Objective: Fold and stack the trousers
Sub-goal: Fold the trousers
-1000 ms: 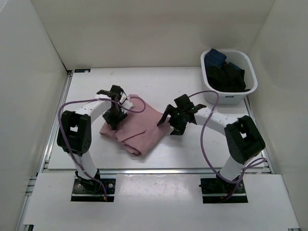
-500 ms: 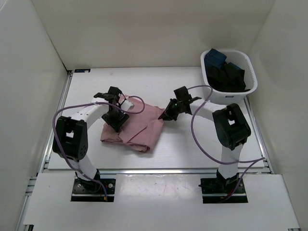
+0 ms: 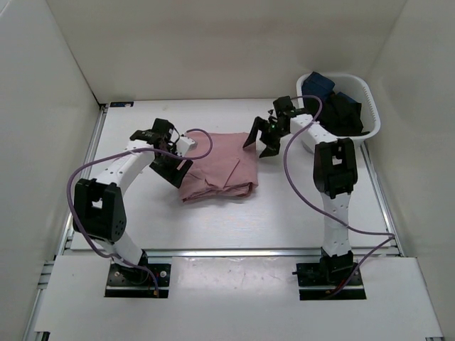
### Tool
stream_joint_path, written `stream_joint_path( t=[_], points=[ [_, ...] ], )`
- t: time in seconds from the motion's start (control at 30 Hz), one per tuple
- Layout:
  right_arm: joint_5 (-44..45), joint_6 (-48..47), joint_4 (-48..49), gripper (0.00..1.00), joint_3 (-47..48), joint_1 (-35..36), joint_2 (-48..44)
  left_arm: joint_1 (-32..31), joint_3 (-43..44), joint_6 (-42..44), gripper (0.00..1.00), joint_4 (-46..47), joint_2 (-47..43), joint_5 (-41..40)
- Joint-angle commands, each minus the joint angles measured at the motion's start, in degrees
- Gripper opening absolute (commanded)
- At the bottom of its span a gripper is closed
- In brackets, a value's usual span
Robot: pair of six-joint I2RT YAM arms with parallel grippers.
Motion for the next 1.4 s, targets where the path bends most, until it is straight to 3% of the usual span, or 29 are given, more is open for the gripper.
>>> stream_joint_path(
  t=[0.0,0.13,0.3,0.37,0.47,0.6,0.7,0.87,1.37],
  points=[
    [0.36,-2.31,-0.85,0.88,-7.95,-0.45,-8.91,0.15,2.21,-1.62,0.85,-0.15,0.39,3.33],
    [3.97,-1.06,5.31,0.92,-21.85,-0.45,-19.37,0.15,2.22,-2.14,0.85,-0.15,0.39,2.63],
    [8.08,-1.23,4.36,0.92,-32.84,0.08,-31.23,2.51,2.22,-3.90,0.85,-0.15,-2.94,-0.53],
    [13.09,-2.55,-1.05,0.92,-33.39,0.60,-36.95,6.20,2.75,-5.12,0.85,1.42,-6.19,-4.83],
    [25.66,-5.36,-10.02,0.99,-33.39,0.61,-43.72,14.02,3.27,-9.34,0.89,3.36,-11.20,-13.88],
    [31.72,-7.39,-16.99,0.99,-34.70,-1.23,-51.27,22.73,0.03,-12.07,1.00,5.90,-17.08,-23.72],
    [36.22,-6.87,-19.11,0.99,-36.63,-1.24,-55.40,27.04,-4.54,-12.60,1.00,6.71,-21.04,-29.09],
    [38.43,-6.86,-19.11,0.99,-39.10,-2.29,-58.23,31.17,-6.57,-14.80,1.00,7.23,-23.78,-29.19],
    [42.04,-8.62,-19.65,0.99,-35.50,-2.82,-58.23,31.70,-8.86,-13.75,1.00,5.57,-29.31,-30.33]
  ],
)
